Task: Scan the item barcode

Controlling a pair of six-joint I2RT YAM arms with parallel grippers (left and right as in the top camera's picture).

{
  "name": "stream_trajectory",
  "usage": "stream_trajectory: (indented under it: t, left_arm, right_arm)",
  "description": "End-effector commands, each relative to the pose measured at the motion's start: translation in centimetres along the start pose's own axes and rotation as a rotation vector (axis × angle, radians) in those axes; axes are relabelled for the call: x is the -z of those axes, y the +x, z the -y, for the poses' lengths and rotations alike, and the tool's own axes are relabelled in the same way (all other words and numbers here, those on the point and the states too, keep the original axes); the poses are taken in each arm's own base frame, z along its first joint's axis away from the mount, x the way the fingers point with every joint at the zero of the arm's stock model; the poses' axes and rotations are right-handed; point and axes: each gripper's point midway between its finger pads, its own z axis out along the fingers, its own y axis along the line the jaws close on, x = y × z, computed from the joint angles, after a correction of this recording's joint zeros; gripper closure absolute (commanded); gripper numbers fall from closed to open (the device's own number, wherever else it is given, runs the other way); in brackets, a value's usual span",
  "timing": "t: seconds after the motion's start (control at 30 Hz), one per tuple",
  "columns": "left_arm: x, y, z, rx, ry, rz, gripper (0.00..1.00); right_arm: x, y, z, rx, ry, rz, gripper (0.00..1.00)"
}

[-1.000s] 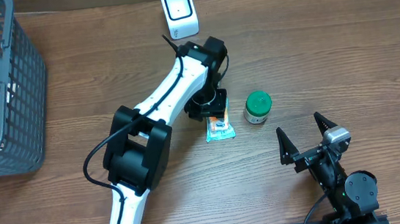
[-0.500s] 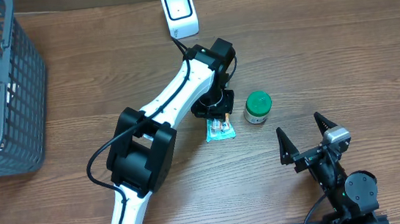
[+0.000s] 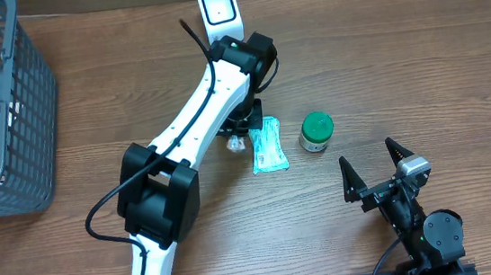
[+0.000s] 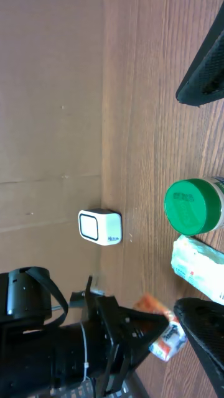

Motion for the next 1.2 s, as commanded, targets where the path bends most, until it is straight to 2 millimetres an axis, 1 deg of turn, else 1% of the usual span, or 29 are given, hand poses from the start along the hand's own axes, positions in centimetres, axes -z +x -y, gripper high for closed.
stream_trajectory:
  t: [0.0,0.1,0.17,0.37,0.5,0.53,0.63,0.67,0.73,0.77,0.8,0.83,1.07,1.13,1.17]
  left_arm:
    - [-1.5,-0.8,-1.7,0.085,-0.113,0.060,0.96]
    - [-3.6,-0.9,-1.2,0.108,-0.099,0.059,0.96]
    - [-4.2,-1.1,-0.7,0.110,-0.075,0.063,0.96]
    - [-4.6,-0.7,-0.4,0.101,-0.080,0.060,0.94]
    - [-6.0,-0.1,-0.4,0.092,-0.092,0.048,0.94]
    - [-6.7,0.3,-0.4,0.086,-0.098,0.041,0.93]
    - [-7.1,0.5,-0.5,0.085,-0.100,0.033,0.89]
    - [-7.1,0.5,-0.5,0.086,-0.098,0.034,0.85]
    - [-7.0,0.4,-0.4,0.086,-0.095,0.037,0.70]
    - [-7.0,0.4,-0.4,0.087,-0.095,0.037,0.60]
    - [-7.0,0.4,-0.4,0.086,-0.096,0.036,0.46]
    - [-7.0,0.4,-0.4,0.086,-0.096,0.036,0.42]
    - [-6.1,0.0,-0.3,0.073,-0.088,0.046,0.39]
    - [-6.1,0.0,-0.2,0.074,-0.082,0.042,0.34]
    - [-6.2,0.1,0.0,0.074,-0.073,0.035,0.34]
  right_arm:
    - [0.0,0.2,0.1,-0.003,0.002,0.004,0.00]
    - [0.0,0.2,0.1,-0.003,0.002,0.004,0.00]
    - [0.0,0.2,0.1,-0.003,0.002,0.004,0.00]
    - [0.0,0.2,0.1,-0.003,0.002,0.004,0.00]
    - [0.0,0.2,0.1,-0.003,0.002,0.004,0.00]
    - [0.0,0.2,0.1,-0.003,0.002,0.004,0.00]
    - [0.0,0.2,0.1,-0.003,0.002,0.004,0.00]
    - [0.0,0.2,0.1,-0.003,0.002,0.004,0.00]
    - [0.0,0.2,0.1,-0.003,0.002,0.004,0.00]
    - [0.0,0.2,0.1,-0.003,0.002,0.004,0.00]
    - [0.0,0.2,0.1,-0.003,0.002,0.004,0.00]
    - [0.0,0.2,0.1,-0.003,0.002,0.004,0.00]
    - [0.0,0.2,0.1,-0.003,0.002,0.004,0.00]
    - [0.0,0.2,0.1,-0.003,0.002,0.003,0.00]
    - [0.0,0.2,0.1,-0.003,0.002,0.004,0.00]
